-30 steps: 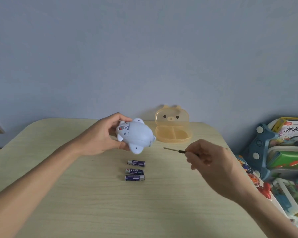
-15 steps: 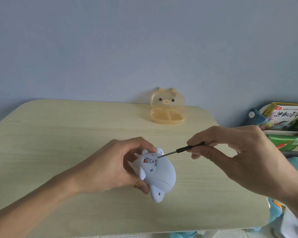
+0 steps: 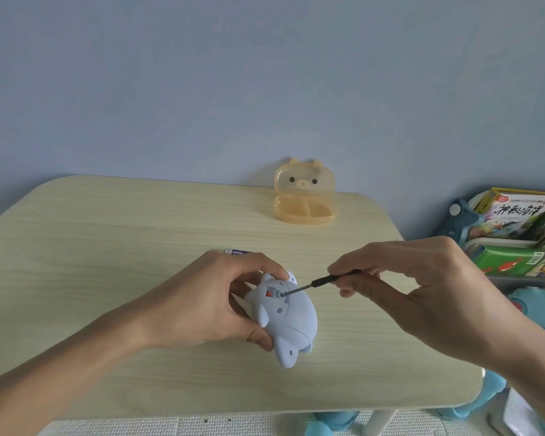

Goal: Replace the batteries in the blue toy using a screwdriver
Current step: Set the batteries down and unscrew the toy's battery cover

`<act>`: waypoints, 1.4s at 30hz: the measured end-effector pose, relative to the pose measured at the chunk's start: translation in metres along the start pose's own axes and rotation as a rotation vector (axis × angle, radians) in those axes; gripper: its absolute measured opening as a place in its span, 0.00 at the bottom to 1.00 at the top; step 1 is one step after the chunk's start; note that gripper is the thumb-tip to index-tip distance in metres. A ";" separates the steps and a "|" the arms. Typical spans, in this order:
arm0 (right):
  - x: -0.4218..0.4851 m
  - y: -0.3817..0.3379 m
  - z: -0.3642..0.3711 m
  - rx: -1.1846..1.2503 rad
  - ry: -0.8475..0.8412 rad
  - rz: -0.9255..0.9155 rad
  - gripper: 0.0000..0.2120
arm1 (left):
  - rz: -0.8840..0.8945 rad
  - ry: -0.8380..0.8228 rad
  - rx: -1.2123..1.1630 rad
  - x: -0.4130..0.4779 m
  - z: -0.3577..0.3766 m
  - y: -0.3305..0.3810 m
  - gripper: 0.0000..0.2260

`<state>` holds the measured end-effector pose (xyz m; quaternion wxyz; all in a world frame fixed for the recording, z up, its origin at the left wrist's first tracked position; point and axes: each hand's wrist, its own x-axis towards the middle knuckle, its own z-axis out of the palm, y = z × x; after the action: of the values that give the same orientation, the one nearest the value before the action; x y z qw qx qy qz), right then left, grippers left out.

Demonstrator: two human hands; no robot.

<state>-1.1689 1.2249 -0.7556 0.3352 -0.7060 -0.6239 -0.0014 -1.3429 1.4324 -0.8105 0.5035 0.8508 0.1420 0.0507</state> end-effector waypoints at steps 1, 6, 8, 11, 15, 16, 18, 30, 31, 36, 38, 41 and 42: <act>0.001 -0.001 0.000 0.002 0.000 0.004 0.06 | 0.003 0.000 -0.001 0.000 0.000 0.000 0.29; 0.007 -0.008 0.006 -0.008 0.017 0.020 0.14 | 0.010 -0.007 -0.031 0.001 0.003 -0.003 0.28; 0.009 -0.007 0.014 -0.069 0.082 0.004 0.18 | 0.015 -0.014 -0.054 0.002 0.005 -0.005 0.28; 0.009 -0.010 0.020 -0.039 0.132 0.061 0.08 | 0.013 -0.007 -0.087 0.003 0.006 -0.010 0.28; 0.007 -0.012 0.015 0.129 0.062 0.138 0.07 | 0.019 0.002 -0.098 0.004 0.004 -0.013 0.29; 0.006 -0.011 0.012 0.140 0.045 0.137 0.07 | 0.019 0.004 -0.100 0.004 0.004 -0.013 0.29; 0.005 -0.007 0.008 0.162 -0.022 0.124 0.02 | 0.015 0.004 -0.108 0.004 0.003 -0.014 0.28; 0.010 -0.007 0.019 -0.059 0.069 0.049 0.11 | 0.024 -0.017 -0.141 0.005 0.006 -0.017 0.27; 0.011 -0.007 0.020 -0.027 0.070 0.075 0.07 | 0.024 -0.014 -0.137 0.006 0.006 -0.017 0.27; 0.010 -0.013 0.015 0.140 0.025 0.145 0.07 | 0.028 0.003 -0.117 0.005 0.004 -0.018 0.26; 0.008 -0.011 0.011 0.197 -0.012 0.158 0.05 | 0.024 0.005 -0.115 0.005 0.003 -0.018 0.27; 0.007 -0.007 0.007 0.220 -0.076 0.176 0.07 | 0.021 0.000 -0.114 0.005 0.002 -0.019 0.27; 0.007 -0.006 0.007 0.196 -0.086 0.176 0.08 | 0.021 -0.003 -0.118 0.006 0.002 -0.019 0.26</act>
<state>-1.1759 1.2344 -0.7548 0.3742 -0.7213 -0.5705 0.1194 -1.3408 1.4410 -0.8283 0.5525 0.8210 0.1293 0.0631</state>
